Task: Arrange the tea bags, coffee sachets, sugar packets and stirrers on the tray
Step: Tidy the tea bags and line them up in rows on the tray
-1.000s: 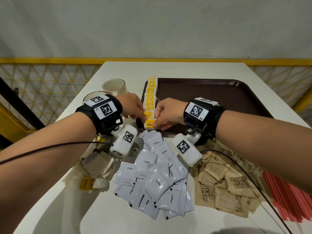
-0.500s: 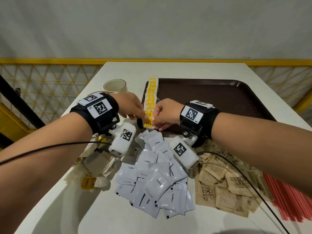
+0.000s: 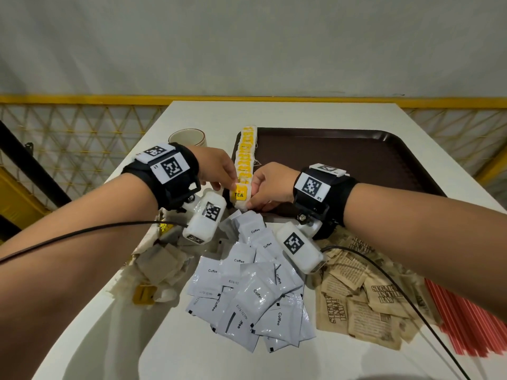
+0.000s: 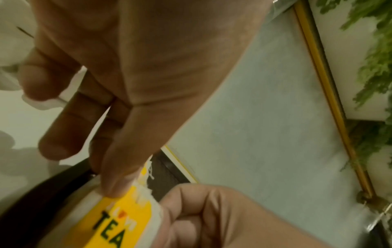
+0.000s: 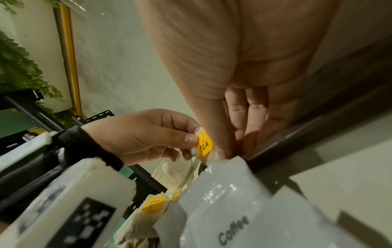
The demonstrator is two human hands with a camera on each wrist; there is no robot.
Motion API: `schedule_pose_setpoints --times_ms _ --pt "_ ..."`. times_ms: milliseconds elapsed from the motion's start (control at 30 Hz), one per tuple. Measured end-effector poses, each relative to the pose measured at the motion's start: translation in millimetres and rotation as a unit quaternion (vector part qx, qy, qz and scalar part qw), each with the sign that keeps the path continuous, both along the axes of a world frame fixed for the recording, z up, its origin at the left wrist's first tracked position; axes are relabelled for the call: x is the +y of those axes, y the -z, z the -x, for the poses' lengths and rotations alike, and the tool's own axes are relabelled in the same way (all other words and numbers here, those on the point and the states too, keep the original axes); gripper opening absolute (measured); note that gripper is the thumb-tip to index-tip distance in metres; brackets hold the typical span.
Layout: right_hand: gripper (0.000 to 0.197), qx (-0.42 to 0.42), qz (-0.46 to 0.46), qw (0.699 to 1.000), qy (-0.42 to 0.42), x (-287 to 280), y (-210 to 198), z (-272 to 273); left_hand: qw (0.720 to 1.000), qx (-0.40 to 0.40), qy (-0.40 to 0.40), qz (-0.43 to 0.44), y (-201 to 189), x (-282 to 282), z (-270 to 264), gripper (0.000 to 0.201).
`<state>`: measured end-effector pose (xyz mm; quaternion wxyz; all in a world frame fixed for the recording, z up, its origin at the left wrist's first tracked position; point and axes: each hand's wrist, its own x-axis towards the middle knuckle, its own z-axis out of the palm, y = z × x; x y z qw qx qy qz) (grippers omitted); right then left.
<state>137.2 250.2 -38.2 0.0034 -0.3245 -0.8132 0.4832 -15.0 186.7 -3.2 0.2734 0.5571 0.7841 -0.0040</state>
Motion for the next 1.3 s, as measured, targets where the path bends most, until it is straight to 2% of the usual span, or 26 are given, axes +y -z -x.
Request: schedule_pose_setpoints --times_ms 167,367,533,633,767,867,1100,1233,1300 --pt "0.021 -0.011 0.007 1.000 -0.003 7 -2 -5 0.998 0.021 -0.042 -0.030 14 2 -2 0.016" --pt "0.016 0.006 0.031 0.999 0.033 17 -10 -7 0.989 -0.031 -0.102 -0.100 10 2 10 0.009" --pt "0.017 0.029 0.046 0.997 0.049 10 -7 1 0.986 -0.058 -0.120 -0.098 14 7 8 0.009" --pt "0.013 0.034 0.041 0.997 0.056 11 -6 4 0.986 -0.061 -0.121 -0.099 18 9 7 0.012" --pt "0.018 0.027 0.108 0.993 0.034 14 -8 2 0.988 -0.051 -0.114 -0.092 20 11 4 0.014" --pt "0.024 0.019 0.063 0.997 0.045 12 -8 1 0.991 -0.041 -0.103 -0.072 20 13 3 0.014" --pt "0.034 0.031 0.072 0.996 0.038 10 -7 0 0.994 -0.041 -0.094 -0.022 18 10 10 0.017" --pt "0.021 0.029 0.051 0.997 0.049 9 -6 -1 0.994 -0.045 -0.093 -0.039 17 11 12 0.004" --pt "0.021 0.033 0.075 0.995 0.054 10 -7 -2 0.993 -0.034 -0.092 -0.061 16 14 13 0.003"
